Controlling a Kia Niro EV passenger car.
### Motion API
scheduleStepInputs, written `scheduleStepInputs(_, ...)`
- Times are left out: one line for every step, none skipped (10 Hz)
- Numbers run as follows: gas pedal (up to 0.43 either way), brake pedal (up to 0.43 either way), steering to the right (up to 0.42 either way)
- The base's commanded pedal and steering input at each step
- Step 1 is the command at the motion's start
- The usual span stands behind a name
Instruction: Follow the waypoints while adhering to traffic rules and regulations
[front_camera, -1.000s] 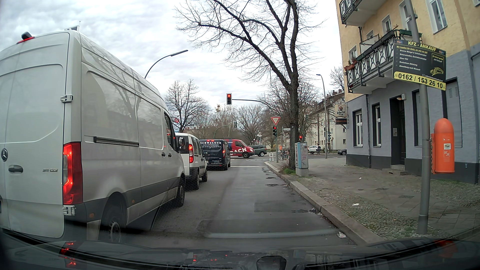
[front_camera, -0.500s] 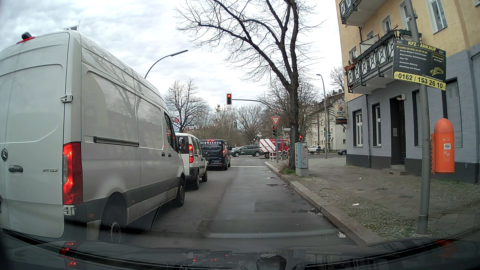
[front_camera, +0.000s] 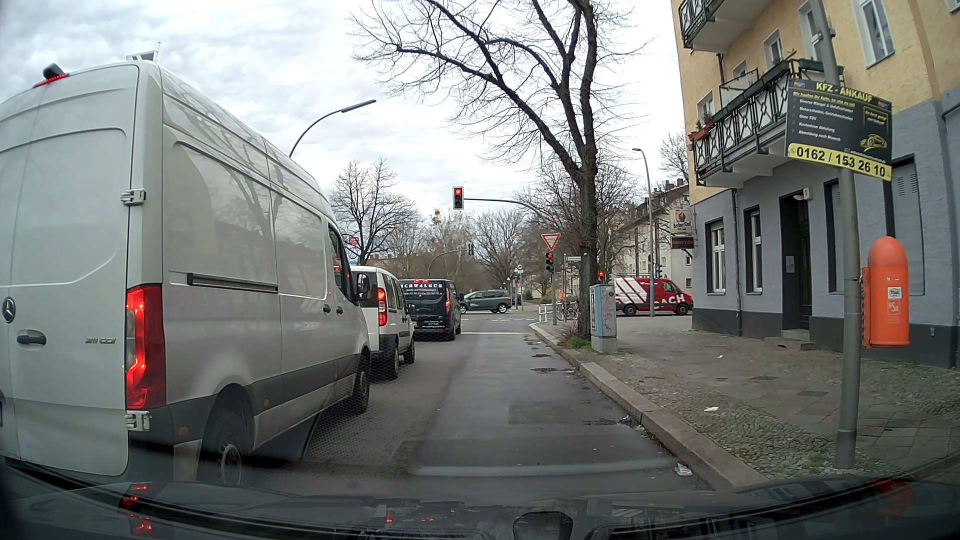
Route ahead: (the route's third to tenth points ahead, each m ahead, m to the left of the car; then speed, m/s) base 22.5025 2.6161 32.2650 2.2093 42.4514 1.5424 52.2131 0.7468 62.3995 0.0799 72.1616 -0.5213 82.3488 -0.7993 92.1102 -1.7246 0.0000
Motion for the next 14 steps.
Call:
scheduleStepInputs(0.000, 0.421, -0.018)
scheduleStepInputs(0.000, 0.421, -0.019)
scheduleStepInputs(0.000, 0.421, -0.018)
scheduleStepInputs(0.000, 0.421, -0.018)
scheduleStepInputs(0.000, 0.421, -0.018)
scheduleStepInputs(0.000, 0.421, -0.018)
scheduleStepInputs(0.000, 0.421, -0.018)
scheduleStepInputs(0.000, 0.421, -0.018)
scheduleStepInputs(0.000, 0.421, -0.019)
scheduleStepInputs(0.000, 0.421, -0.019)
scheduleStepInputs(0.000, 0.421, -0.018)
scheduleStepInputs(0.000, 0.421, -0.018)
scheduleStepInputs(0.000, 0.421, -0.018)
scheduleStepInputs(0.000, 0.421, -0.019)
